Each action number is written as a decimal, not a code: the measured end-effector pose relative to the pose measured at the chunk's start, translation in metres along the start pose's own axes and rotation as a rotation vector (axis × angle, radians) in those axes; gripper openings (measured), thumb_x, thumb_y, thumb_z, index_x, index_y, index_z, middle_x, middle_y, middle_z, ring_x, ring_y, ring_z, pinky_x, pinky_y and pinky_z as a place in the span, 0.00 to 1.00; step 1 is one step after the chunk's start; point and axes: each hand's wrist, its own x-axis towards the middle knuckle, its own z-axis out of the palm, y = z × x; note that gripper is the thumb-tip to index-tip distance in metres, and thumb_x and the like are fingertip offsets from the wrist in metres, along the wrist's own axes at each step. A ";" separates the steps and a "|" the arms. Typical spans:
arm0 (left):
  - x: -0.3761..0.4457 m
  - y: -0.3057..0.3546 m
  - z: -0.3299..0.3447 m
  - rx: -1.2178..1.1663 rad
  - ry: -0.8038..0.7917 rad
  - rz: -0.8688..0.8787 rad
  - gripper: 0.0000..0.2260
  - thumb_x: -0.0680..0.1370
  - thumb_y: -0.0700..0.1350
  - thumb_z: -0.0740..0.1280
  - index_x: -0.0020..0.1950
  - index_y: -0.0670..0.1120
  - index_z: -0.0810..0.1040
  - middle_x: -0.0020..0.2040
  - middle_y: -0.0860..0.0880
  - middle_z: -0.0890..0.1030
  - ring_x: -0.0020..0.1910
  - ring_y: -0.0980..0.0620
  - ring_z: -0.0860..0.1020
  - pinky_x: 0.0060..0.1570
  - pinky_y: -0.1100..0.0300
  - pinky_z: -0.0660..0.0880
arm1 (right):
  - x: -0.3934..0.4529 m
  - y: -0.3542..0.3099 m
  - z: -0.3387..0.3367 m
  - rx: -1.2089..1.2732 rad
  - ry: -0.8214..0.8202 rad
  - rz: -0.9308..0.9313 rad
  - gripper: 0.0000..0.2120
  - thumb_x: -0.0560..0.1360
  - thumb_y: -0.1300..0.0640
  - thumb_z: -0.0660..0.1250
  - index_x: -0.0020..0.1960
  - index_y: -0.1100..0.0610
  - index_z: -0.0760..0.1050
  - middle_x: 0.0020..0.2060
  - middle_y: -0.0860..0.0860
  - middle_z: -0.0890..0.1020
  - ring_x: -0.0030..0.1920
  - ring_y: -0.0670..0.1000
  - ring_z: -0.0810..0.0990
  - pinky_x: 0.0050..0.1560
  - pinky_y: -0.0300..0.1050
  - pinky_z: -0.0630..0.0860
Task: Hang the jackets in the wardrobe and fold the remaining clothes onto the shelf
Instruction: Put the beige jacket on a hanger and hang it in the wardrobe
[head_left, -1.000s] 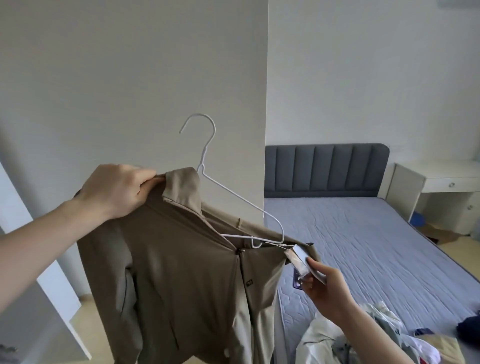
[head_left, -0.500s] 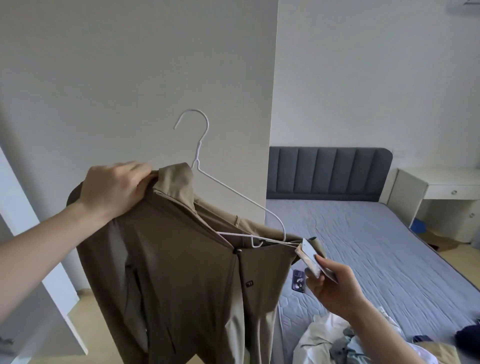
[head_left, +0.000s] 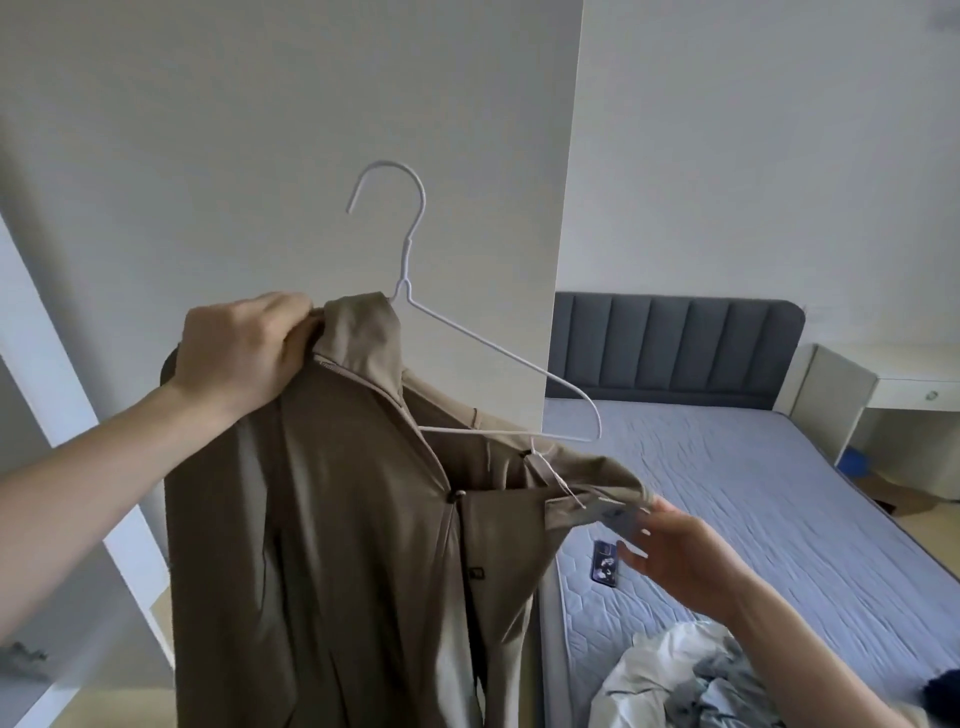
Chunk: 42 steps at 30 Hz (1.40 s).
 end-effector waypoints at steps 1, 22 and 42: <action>0.001 0.002 -0.001 -0.008 0.002 0.008 0.18 0.86 0.52 0.54 0.38 0.47 0.70 0.32 0.46 0.75 0.30 0.39 0.76 0.28 0.59 0.56 | 0.003 0.003 0.002 0.018 0.016 0.018 0.20 0.66 0.64 0.72 0.57 0.56 0.81 0.59 0.58 0.84 0.60 0.54 0.84 0.53 0.51 0.80; 0.020 0.013 -0.021 -0.052 -0.074 -0.113 0.11 0.80 0.45 0.59 0.40 0.42 0.73 0.32 0.44 0.75 0.30 0.36 0.74 0.30 0.57 0.59 | 0.024 0.039 0.079 0.191 0.203 0.056 0.16 0.78 0.51 0.67 0.63 0.56 0.80 0.58 0.55 0.85 0.60 0.55 0.84 0.59 0.55 0.79; -0.044 0.022 -0.002 -0.067 -0.455 0.180 0.13 0.76 0.50 0.58 0.39 0.46 0.78 0.32 0.47 0.79 0.26 0.40 0.79 0.23 0.56 0.70 | 0.029 -0.059 0.093 0.051 0.435 -0.307 0.09 0.82 0.62 0.65 0.43 0.59 0.76 0.32 0.53 0.79 0.30 0.46 0.79 0.29 0.36 0.77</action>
